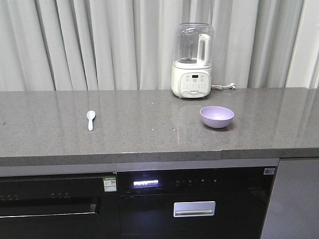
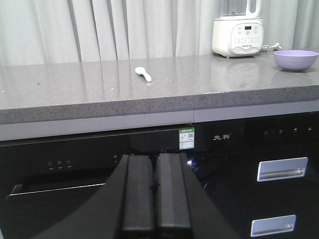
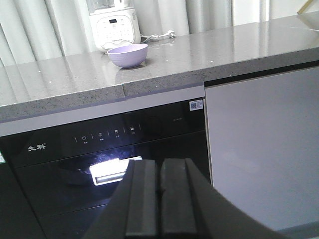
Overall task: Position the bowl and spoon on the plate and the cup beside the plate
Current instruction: 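Drive the base toward the white spoon and lavender bowl on the counter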
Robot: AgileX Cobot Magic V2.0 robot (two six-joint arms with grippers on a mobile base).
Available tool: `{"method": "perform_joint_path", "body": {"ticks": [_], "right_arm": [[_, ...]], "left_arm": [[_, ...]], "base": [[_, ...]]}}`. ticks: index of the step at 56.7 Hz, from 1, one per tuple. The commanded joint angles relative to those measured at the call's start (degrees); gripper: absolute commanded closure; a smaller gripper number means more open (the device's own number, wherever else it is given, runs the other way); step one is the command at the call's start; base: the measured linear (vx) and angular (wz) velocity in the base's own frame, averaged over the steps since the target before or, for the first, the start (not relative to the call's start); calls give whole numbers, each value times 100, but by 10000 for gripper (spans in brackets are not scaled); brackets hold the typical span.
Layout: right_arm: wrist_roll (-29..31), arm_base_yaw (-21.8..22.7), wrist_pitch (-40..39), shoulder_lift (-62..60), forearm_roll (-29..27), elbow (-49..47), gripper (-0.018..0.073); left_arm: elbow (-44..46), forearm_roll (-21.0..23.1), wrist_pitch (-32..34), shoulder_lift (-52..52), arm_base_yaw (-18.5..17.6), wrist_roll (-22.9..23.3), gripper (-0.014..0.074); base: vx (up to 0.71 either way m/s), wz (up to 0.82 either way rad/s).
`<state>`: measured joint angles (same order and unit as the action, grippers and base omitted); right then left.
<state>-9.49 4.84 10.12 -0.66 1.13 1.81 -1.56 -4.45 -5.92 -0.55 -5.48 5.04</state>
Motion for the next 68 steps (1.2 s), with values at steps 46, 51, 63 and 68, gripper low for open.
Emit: {"method": "perform_joint_path", "body": {"ticks": [46,51,63,68], "right_arm": [[3,36,-445,-23,49,19,568],[3,36,-445,-23,49,19,568],[3,36,-445,-23,49,19,568],[3,36,-438,-23,49,19,568]], "left_arm": [[149,-2,495,-96,-2,-2,603],[149,-2,495,-96,-2,-2,603],[149,-2,495,-96,-2,-2,603],[149,-2,495,-96,-2,-2,603]], "base": [[1,-1],[9,-1],[16,-6],[24,-12]]}}
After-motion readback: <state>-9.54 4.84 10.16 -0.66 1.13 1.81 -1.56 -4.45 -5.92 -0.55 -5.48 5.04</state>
